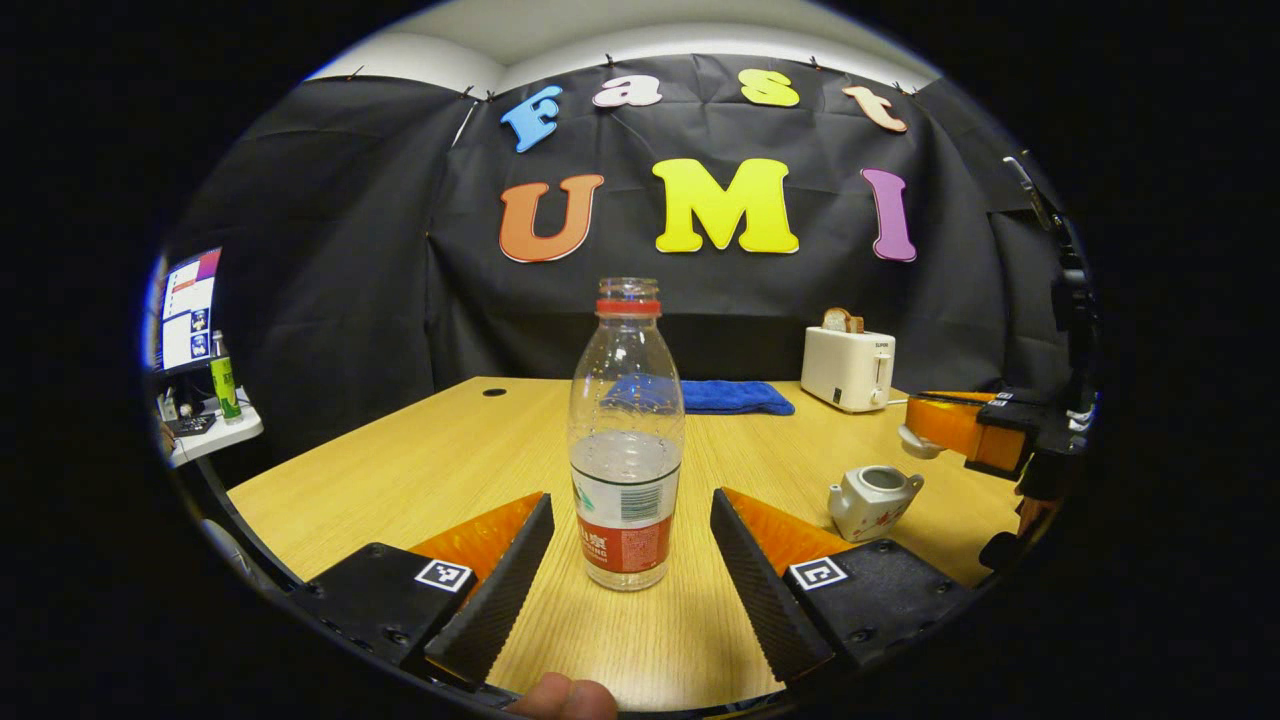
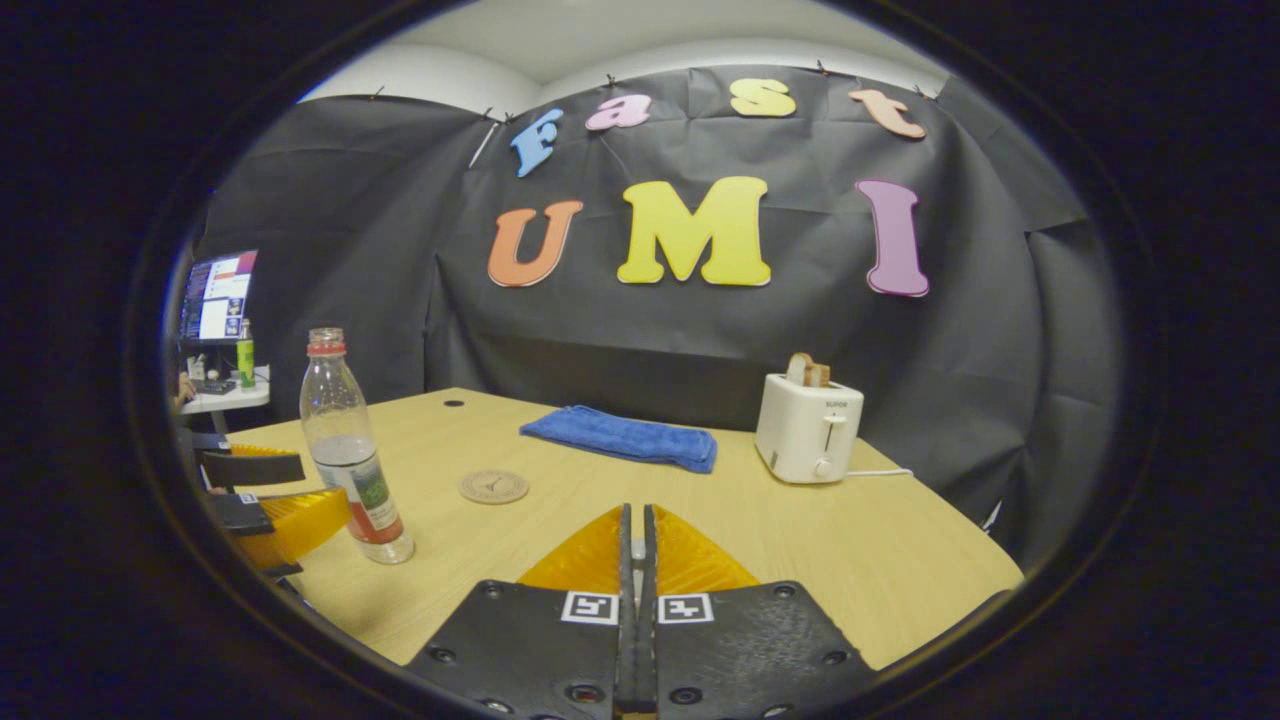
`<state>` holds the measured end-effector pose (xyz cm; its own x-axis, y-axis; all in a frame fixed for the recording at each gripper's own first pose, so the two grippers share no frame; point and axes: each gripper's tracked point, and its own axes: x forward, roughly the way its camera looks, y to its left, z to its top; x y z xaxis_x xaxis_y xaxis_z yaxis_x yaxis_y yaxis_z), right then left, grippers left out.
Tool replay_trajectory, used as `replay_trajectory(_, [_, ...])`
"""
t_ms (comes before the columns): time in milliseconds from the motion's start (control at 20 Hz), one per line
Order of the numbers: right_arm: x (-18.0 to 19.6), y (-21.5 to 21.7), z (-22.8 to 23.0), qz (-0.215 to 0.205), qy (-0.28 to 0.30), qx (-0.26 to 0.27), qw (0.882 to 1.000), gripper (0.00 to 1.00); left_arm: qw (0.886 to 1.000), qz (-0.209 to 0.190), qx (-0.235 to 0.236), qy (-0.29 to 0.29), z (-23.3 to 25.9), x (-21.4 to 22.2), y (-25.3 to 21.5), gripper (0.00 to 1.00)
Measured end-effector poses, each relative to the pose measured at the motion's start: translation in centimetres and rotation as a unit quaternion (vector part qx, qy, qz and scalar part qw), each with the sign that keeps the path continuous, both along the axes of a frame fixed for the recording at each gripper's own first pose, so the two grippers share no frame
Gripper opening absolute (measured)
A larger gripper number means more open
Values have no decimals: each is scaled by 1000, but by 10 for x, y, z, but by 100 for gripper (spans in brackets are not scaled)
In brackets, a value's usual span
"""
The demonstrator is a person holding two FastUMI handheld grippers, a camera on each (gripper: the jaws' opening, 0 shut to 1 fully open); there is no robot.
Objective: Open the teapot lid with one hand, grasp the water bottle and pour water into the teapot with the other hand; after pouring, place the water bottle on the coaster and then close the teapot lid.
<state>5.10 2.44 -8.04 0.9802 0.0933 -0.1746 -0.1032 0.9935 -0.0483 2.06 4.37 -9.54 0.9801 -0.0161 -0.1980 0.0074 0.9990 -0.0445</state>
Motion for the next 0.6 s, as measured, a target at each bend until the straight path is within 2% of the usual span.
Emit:
replay_trajectory(250, [-7, -14, 3, -11, -1, 6, 1000, 0, 1000, 7, -2, 11, -12, 18, 4, 99])
replay_trajectory(450, [-11, -22, 1, -15, 1, 12, 1000, 0, 1000, 1, 20, 18, -18, 24, 3, 99])
replay_trajectory(600, [-11, -25, -1, -16, 4, 16, 1000, 0, 999, -1, 32, 14, -18, 23, 1, 86])
